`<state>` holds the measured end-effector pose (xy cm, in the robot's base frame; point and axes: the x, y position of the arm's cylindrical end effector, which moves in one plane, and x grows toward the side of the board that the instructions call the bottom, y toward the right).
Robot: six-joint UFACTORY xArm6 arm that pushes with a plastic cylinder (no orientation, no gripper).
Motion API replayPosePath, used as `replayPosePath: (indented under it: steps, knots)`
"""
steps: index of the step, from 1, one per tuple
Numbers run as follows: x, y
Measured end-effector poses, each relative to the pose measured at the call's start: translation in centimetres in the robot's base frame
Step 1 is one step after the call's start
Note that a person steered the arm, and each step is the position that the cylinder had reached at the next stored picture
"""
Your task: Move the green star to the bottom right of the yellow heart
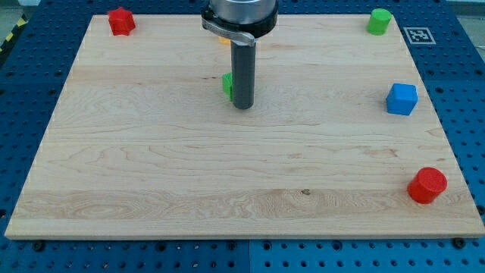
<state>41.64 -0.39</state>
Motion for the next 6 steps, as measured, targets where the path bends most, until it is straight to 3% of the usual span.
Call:
replayPosePath:
  steps: [1,3,6]
  knots:
    - [-1.1,0.0]
    - [1.0,-3.0]
    - [-3.4,-0.7]
